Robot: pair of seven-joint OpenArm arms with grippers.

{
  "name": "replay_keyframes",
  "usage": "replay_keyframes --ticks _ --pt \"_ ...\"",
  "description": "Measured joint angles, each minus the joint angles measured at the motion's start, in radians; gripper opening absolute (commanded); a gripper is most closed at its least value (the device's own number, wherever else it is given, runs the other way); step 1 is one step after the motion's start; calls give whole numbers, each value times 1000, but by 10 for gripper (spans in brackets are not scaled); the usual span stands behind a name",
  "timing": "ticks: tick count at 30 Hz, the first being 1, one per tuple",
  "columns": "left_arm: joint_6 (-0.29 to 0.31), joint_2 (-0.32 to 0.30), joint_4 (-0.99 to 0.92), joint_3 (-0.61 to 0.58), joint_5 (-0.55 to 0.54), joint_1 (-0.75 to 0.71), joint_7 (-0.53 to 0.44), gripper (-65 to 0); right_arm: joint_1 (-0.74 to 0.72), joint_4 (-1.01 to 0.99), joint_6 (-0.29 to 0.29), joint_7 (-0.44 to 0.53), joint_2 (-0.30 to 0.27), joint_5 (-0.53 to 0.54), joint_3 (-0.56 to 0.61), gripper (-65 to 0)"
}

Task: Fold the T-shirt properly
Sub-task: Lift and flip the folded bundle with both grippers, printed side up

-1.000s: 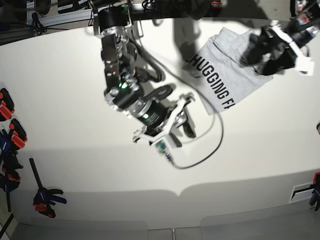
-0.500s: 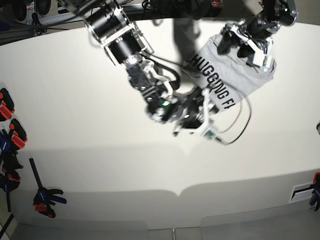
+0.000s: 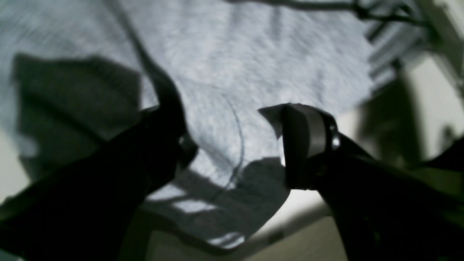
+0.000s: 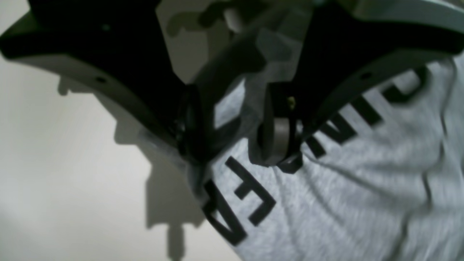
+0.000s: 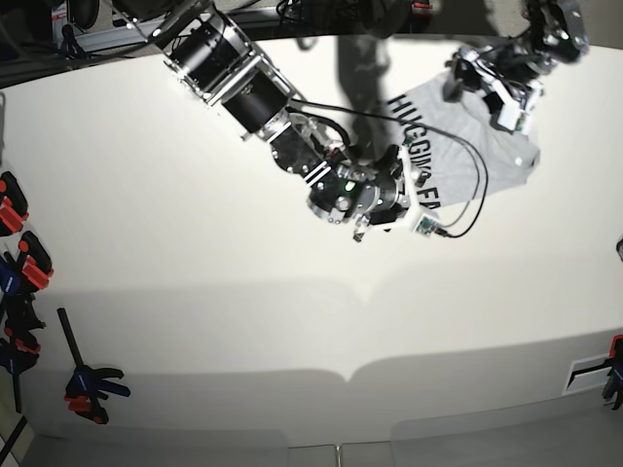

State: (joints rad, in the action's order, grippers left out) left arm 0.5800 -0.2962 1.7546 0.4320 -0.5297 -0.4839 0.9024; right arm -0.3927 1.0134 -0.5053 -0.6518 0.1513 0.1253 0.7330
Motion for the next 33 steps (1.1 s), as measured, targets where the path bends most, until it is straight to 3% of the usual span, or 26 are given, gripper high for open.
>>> replay_keyframes --ticks 4,7,11,15,22,26,33 --pt "-5 -69 -5 -1 16 46 14 -242 18 6 0 6 -31 19 0 -396" --pt "-16 -103 -6 2 32 85 -44 -242 45 38 1 -2 -82 24 -2 -400" --pt "-8 -97 -8 0 30 125 -104 -242 118 121 7 9 -142 43 -3 -400" --pt "-7 -98 -16 0 94 158 -166 -242 223 246 8 -11 -188 37 -3 -400" --pt "-6 -98 -133 0 117 196 -174 -242 396 431 58 -24 -273 31 -3 -400" --pt "45 -98 -214 0 113 197 -224 -242 482 524 77 -32 -323 27 -3 -400" --pt "51 -97 -233 0 81 249 -225 -242 609 662 149 -79 -335 -81 -2 -400"
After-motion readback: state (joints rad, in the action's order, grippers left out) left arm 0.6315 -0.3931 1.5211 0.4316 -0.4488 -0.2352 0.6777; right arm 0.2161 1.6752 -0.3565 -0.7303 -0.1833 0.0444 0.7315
